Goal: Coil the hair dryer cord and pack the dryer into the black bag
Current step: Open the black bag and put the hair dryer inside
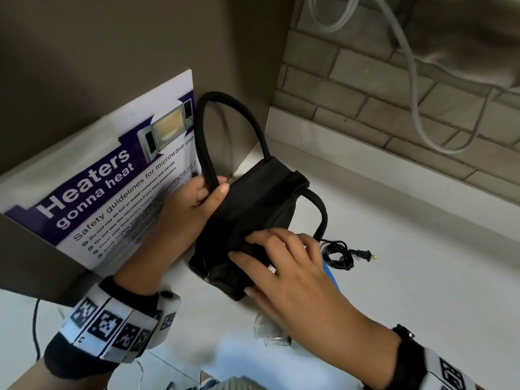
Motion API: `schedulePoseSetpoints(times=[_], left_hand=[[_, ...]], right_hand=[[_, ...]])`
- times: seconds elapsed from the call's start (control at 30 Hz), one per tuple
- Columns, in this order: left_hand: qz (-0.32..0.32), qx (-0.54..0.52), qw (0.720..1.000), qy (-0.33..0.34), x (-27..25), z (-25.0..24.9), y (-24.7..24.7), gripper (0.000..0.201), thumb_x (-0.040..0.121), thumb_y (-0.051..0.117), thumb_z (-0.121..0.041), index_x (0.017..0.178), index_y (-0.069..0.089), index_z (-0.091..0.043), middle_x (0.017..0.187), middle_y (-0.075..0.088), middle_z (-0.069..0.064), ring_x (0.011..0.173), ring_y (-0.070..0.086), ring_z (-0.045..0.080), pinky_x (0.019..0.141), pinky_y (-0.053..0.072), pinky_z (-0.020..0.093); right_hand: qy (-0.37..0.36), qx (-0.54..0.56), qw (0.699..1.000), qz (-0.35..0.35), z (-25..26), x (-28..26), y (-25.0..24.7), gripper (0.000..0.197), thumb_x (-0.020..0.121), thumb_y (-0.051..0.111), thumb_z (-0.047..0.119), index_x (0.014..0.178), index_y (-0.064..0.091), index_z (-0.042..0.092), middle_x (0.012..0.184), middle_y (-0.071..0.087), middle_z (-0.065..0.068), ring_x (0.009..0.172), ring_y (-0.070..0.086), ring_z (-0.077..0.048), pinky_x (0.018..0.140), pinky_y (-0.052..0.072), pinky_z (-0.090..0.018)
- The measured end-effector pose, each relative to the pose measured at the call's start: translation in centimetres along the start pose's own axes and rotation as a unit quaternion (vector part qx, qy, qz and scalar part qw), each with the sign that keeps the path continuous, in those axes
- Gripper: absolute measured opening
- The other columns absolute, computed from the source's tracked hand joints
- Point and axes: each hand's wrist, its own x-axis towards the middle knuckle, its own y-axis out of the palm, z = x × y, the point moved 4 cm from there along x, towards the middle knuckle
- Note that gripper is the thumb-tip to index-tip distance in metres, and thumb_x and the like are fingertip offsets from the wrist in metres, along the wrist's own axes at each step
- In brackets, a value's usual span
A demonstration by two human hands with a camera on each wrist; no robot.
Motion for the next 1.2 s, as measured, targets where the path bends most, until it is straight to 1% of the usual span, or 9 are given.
schedulePoseSetpoints(times=[0.1, 0.2, 0.37, 0.5, 0.63, 0.77, 0.87, 1.0, 1.2], left_hand=[[-0.025, 0.046, 0.997, 0.050, -1.5, -0.9, -0.5, 0.031, 0.088, 0.055, -0.044, 0.108, 0.060, -0.022, 0.093, 0.072, -0.001, 0.091, 0.067, 0.009, 0.082, 0.054, 0.034], [-0.056, 0.052, 0.994, 0.076, -3.1, -1.9, -0.6, 0.040, 0.091, 0.054, -0.041, 0.124, 0.052, -0.019, 0.114, 0.066, 0.001, 0.104, 0.063, 0.012, 0.091, 0.053, 0.037], [-0.170, 0.160, 0.953, 0.196, -5.9, -5.7, -0.8, 0.035, 0.095, 0.051, -0.021, 0.129, 0.048, -0.010, 0.135, 0.048, 0.011, 0.122, 0.045, 0.016, 0.092, 0.033, 0.002], [-0.190, 0.177, 0.922, 0.288, -7.1, -7.7, 0.3, 0.024, 0.095, 0.051, -0.009, 0.118, 0.059, -0.005, 0.131, 0.051, 0.015, 0.122, 0.044, 0.015, 0.104, 0.031, 0.015], [-0.093, 0.154, 0.917, 0.357, -8.3, -8.0, 4.4, 0.021, 0.091, 0.053, -0.004, 0.105, 0.067, -0.005, 0.120, 0.058, 0.012, 0.124, 0.048, 0.023, 0.109, 0.034, 0.032], [0.067, 0.155, 0.911, 0.376, -9.6, -6.4, 9.0, 0.023, 0.087, 0.053, -0.001, 0.103, 0.067, -0.011, 0.113, 0.061, 0.003, 0.119, 0.049, 0.016, 0.106, 0.033, 0.022], [0.209, 0.187, 0.893, 0.352, -10.5, -3.9, 12.5, 0.021, 0.093, 0.052, -0.015, 0.110, 0.063, -0.015, 0.113, 0.060, -0.002, 0.114, 0.049, 0.012, 0.101, 0.037, 0.025], [0.368, 0.325, 0.835, 0.249, -11.7, 0.1, 16.3, 0.047, 0.091, 0.048, -0.047, 0.131, 0.042, -0.023, 0.131, 0.048, -0.004, 0.124, 0.039, 0.013, 0.106, 0.031, 0.031], [0.438, 0.369, 0.793, 0.208, -12.5, 3.1, 19.1, 0.078, 0.080, 0.063, -0.051, 0.141, 0.025, -0.022, 0.137, 0.045, 0.004, 0.124, 0.044, 0.026, 0.104, 0.035, 0.036]], right_hand=[[0.038, 0.043, 0.998, 0.007, -1.3, -1.3, -0.5, 0.041, 0.090, 0.050, 0.035, 0.130, 0.049, 0.030, 0.128, 0.051, -0.002, 0.117, 0.047, -0.024, 0.093, 0.036, -0.038], [0.084, 0.064, 0.994, 0.000, -3.1, -2.5, -0.3, 0.042, 0.090, 0.053, 0.034, 0.131, 0.050, 0.028, 0.127, 0.049, -0.003, 0.110, 0.047, -0.022, 0.089, 0.036, -0.036], [0.142, 0.094, 0.985, -0.012, -6.4, -4.3, 0.5, 0.043, 0.090, 0.053, 0.032, 0.132, 0.048, 0.028, 0.127, 0.045, -0.004, 0.106, 0.048, -0.022, 0.088, 0.039, -0.038], [0.194, 0.121, 0.973, -0.016, -10.6, -5.7, 1.7, 0.041, 0.091, 0.056, 0.029, 0.132, 0.049, 0.027, 0.125, 0.045, -0.003, 0.112, 0.050, -0.021, 0.093, 0.040, -0.041], [0.241, 0.111, 0.964, 0.019, -14.9, -7.2, 3.7, 0.038, 0.088, 0.060, 0.028, 0.126, 0.054, 0.028, 0.118, 0.048, -0.002, 0.107, 0.054, -0.021, 0.088, 0.047, -0.046], [0.258, 0.093, 0.958, 0.084, -17.1, -8.1, 5.8, 0.031, 0.089, 0.059, 0.028, 0.120, 0.060, 0.028, 0.113, 0.053, -0.001, 0.102, 0.056, -0.023, 0.083, 0.044, -0.038], [0.255, 0.083, 0.956, 0.116, -17.6, -8.2, 7.1, 0.030, 0.091, 0.057, 0.028, 0.120, 0.061, 0.026, 0.114, 0.056, -0.002, 0.103, 0.055, -0.026, 0.080, 0.041, -0.036], [0.268, 0.085, 0.949, 0.142, -18.4, -7.5, 8.5, 0.036, 0.092, 0.056, 0.026, 0.128, 0.055, 0.024, 0.124, 0.049, -0.005, 0.111, 0.051, -0.027, 0.087, 0.040, -0.039], [0.295, 0.095, 0.928, 0.207, -19.8, -5.7, 10.7, 0.053, 0.091, 0.053, 0.039, 0.139, 0.036, 0.025, 0.136, 0.045, -0.007, 0.122, 0.045, -0.030, 0.097, 0.036, -0.046]])
